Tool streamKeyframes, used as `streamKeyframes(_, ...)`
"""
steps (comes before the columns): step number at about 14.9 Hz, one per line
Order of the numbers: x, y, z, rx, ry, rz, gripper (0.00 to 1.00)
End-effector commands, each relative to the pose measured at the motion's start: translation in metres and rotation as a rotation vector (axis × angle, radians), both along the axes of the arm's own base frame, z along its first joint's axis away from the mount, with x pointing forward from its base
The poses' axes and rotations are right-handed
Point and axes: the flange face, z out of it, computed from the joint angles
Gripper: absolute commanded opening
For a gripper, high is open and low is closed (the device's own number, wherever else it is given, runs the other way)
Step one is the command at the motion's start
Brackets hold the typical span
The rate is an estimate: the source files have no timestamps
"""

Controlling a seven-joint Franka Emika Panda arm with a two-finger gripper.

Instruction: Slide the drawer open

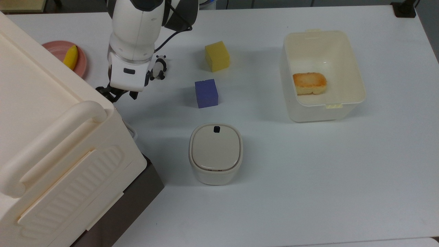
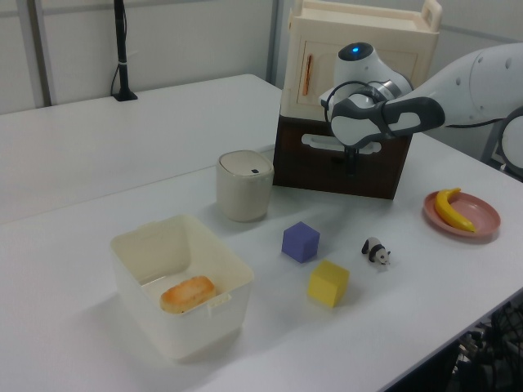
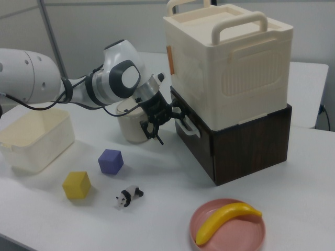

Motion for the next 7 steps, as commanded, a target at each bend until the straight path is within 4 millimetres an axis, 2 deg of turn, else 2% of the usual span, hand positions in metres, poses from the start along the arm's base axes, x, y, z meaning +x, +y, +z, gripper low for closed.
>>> streamKeyframes(1, -0.0089, 0.0188, -0.0081, -0.004, 0.012, 0.004, 1.00)
streamKeyframes(7, -0.0119, 0.0263, -0.0032, -0.004, 0.028, 0.000, 1.00)
